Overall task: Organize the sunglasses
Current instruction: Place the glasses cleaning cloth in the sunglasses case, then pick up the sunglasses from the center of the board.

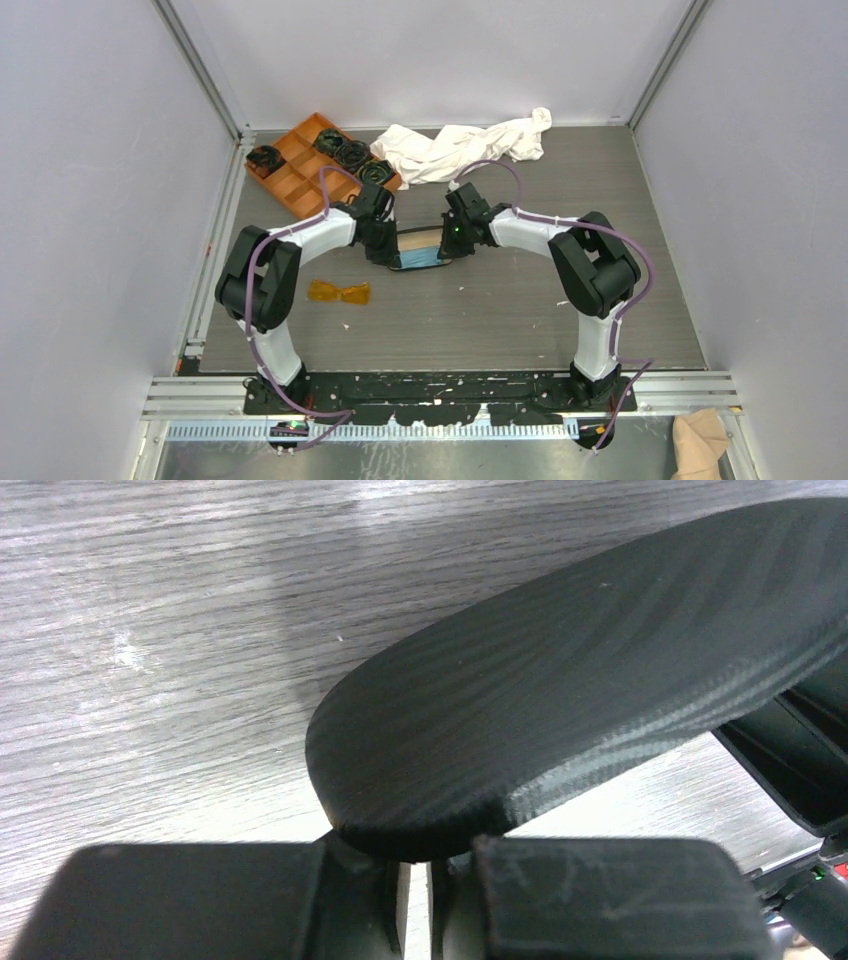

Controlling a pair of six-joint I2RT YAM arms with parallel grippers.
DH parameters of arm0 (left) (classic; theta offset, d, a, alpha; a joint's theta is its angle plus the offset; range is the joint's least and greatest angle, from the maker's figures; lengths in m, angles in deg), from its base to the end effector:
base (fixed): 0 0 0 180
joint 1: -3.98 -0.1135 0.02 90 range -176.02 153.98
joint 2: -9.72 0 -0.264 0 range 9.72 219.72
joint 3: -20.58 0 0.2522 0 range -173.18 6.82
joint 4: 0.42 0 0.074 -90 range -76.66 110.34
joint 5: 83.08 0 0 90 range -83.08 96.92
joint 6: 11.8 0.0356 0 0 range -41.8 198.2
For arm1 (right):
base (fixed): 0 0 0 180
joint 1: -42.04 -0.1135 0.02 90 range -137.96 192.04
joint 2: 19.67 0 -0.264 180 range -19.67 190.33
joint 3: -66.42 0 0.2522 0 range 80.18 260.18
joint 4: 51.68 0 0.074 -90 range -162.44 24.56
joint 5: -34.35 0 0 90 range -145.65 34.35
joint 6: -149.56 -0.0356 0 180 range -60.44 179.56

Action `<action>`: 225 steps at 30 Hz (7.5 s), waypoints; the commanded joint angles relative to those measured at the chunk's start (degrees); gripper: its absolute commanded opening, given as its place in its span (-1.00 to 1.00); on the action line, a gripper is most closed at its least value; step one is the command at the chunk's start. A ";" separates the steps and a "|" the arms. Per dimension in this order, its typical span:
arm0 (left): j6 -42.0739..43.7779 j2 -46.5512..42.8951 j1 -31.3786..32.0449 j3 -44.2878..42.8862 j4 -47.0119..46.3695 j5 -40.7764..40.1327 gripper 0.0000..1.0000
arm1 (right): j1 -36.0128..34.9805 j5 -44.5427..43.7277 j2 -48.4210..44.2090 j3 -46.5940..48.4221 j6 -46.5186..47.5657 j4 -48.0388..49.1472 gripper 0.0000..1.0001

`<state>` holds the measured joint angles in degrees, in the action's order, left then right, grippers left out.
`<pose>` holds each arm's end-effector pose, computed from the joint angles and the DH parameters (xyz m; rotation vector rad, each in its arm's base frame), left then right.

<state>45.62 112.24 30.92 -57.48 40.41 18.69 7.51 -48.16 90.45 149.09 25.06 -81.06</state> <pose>0.3108 -0.1661 0.1679 -0.0750 2.8149 -0.5580 0.3223 0.2274 0.1536 -0.0528 2.6744 0.5956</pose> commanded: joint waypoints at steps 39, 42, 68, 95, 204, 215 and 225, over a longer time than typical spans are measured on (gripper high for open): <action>-3.16 -5.44 1.36 4.73 -2.09 -2.43 -0.13 | -1.19 -9.63 -2.03 -1.10 3.19 -4.69 -0.99; -3.37 -4.32 1.36 4.42 -2.14 -2.20 -0.18 | -1.16 -9.61 -2.56 -0.83 3.13 -5.20 -0.99; -1.93 -2.06 1.36 3.00 -0.25 -3.33 -0.76 | -1.27 -9.86 -10.54 -0.65 0.24 -7.19 -0.37; -1.81 -1.46 1.36 2.66 -0.04 -2.94 -0.75 | -4.33 -12.99 -6.98 -4.59 0.32 -5.83 -0.91; -36.14 -20.15 -13.05 15.79 15.31 -22.37 -0.71 | -4.41 -18.74 -34.39 -20.81 -4.25 -7.25 -0.37; -15.73 -18.13 -12.96 4.96 19.34 -18.15 -0.99 | -4.41 -18.87 -35.49 -21.25 -4.70 -7.94 -0.37; 2.83 -13.71 -12.96 -0.53 19.78 -6.76 -0.99 | -4.37 -16.62 -35.51 -21.32 -6.92 -6.07 -0.37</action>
<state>40.35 95.08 18.11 -57.32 59.07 6.30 3.14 -65.73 55.94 127.32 19.90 -89.71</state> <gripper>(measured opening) 0.157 0.312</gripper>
